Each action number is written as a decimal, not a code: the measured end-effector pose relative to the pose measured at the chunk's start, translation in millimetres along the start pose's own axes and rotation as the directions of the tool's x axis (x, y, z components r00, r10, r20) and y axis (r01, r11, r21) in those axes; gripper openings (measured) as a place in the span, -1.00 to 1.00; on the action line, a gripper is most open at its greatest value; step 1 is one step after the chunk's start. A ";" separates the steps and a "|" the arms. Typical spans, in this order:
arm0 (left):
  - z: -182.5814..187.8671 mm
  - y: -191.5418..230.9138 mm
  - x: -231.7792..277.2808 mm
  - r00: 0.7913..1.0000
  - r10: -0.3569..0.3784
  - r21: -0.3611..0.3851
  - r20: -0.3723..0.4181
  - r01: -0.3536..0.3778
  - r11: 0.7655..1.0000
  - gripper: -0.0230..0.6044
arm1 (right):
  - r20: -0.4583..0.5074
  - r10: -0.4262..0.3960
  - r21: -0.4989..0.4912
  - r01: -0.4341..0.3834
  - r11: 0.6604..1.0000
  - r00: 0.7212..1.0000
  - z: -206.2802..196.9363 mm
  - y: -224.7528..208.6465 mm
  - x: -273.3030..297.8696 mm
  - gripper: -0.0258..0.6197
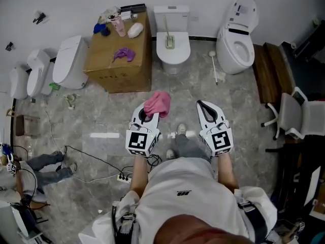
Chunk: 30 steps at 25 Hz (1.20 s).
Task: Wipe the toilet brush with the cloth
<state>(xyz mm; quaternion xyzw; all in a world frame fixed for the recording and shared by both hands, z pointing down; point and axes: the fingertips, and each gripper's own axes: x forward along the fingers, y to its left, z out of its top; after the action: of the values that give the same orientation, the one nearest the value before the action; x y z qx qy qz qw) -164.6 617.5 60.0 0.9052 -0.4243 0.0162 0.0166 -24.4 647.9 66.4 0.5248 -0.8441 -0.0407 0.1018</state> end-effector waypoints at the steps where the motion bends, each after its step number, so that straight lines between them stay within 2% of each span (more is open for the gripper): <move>1: -0.5 1.9 7.9 1.000 0.001 -0.001 -0.002 -0.001 1.000 -0.76 | 0.001 0.005 0.001 -0.005 1.000 1.000 -2.0 -5.7 5.9 -0.93; 8: -3.8 24.6 72.3 1.000 0.008 0.025 -0.019 -0.007 1.000 -0.76 | 0.008 0.031 0.024 -0.031 0.999 0.999 -10.7 -52.4 57.0 -0.93; 19: 4.0 50.4 168.3 0.997 0.067 0.004 -0.033 -0.067 0.998 -0.76 | -0.001 0.120 0.025 -0.120 0.993 0.993 -14.1 -125.6 129.7 -0.93; 30: 7.6 77.6 222.7 0.993 0.114 0.012 -0.039 -0.113 0.993 -0.76 | 0.010 0.160 0.026 -0.160 0.987 0.987 -19.1 -168.7 184.6 -0.93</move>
<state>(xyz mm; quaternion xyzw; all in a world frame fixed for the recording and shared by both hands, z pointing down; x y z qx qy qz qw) -81.7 396.6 63.4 0.8792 -0.4745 0.0373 0.0196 48.7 408.3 79.3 0.4565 -0.8844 -0.0233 0.0942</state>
